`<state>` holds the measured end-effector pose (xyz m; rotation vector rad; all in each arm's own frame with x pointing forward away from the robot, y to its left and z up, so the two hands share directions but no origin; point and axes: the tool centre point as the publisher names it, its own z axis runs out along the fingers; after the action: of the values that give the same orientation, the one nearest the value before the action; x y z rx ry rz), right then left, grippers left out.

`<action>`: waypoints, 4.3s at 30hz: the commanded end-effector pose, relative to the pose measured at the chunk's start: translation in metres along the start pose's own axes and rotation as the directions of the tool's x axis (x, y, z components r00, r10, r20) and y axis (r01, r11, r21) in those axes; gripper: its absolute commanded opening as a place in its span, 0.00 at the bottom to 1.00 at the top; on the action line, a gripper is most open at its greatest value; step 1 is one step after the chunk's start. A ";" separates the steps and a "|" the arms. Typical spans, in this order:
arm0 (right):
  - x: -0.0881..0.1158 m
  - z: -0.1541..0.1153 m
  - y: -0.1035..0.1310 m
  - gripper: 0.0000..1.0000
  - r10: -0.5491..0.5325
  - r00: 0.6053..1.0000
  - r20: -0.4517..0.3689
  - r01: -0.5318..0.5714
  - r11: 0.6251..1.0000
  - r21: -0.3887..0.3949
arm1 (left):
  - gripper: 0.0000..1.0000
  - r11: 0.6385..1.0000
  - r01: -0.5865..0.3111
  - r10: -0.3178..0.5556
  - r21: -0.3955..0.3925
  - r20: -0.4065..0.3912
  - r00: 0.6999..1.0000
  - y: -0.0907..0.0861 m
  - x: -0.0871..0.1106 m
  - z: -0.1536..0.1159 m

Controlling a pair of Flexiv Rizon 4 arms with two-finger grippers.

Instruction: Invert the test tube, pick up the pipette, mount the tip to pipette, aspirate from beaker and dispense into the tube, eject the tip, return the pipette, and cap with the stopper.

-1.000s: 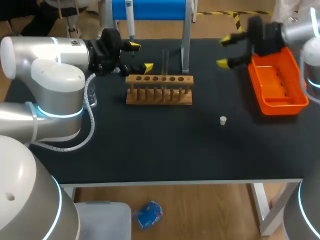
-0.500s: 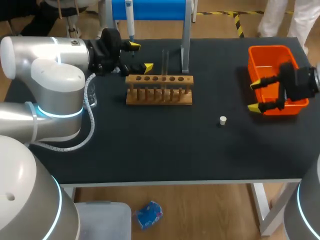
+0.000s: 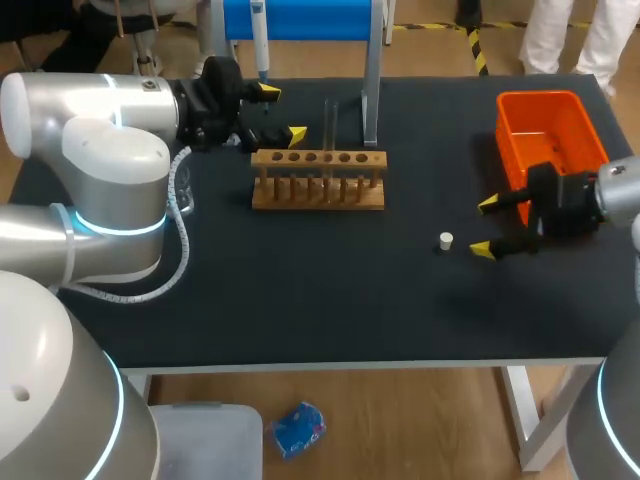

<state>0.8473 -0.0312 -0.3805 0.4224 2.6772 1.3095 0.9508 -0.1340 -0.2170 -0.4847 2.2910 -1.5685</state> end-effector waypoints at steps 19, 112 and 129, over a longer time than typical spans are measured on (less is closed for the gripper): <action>-0.002 0.047 0.000 1.00 -0.003 1.000 -0.023 0.003 0.999 0.037 | 1.00 1.000 -0.001 0.001 0.003 0.000 1.000 0.001 0.000 0.000; -0.009 0.066 -0.010 0.00 0.010 1.000 -0.001 -0.010 0.999 0.039 | 1.00 1.000 -0.001 0.001 0.003 0.000 1.000 0.001 0.000 0.000; -0.027 0.003 0.117 0.00 -0.030 0.997 0.068 0.031 0.999 -0.007 | 1.00 1.000 -0.001 0.001 0.003 0.000 1.000 0.001 0.000 0.000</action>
<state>0.8965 0.0330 -0.3239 0.4134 2.5997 1.2858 0.9508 -0.1340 -0.2170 -0.4847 2.2912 -1.5684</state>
